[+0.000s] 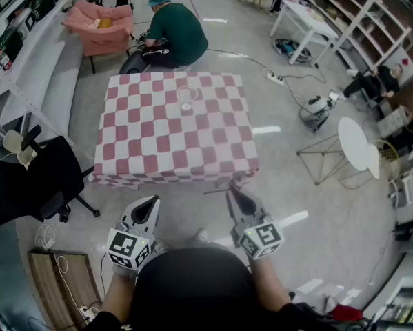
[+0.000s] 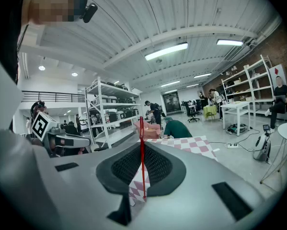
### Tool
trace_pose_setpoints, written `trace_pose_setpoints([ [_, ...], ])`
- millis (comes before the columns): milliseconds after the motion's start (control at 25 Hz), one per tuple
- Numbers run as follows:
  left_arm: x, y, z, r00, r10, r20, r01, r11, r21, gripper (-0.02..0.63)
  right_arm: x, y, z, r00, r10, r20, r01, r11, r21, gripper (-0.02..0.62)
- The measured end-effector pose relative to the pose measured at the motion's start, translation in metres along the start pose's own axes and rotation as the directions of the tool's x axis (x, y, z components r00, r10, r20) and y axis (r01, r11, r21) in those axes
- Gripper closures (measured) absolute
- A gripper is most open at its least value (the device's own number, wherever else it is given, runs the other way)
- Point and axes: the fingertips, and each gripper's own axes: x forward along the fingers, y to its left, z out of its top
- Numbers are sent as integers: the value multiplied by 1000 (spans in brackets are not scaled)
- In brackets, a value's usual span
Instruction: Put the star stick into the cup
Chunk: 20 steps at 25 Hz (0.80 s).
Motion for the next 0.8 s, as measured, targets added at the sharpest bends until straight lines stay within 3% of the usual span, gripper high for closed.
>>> trace_pose_setpoints([
  [360, 22, -16, 0, 1000, 21, -23, -20, 1000, 21, 566, -11, -21, 3, 999, 33, 10, -33, 999, 18, 569],
  [800, 64, -43, 4, 997, 65, -29, -64, 997, 31, 566, -26, -81, 0, 997, 61, 41, -63, 996, 62, 568],
])
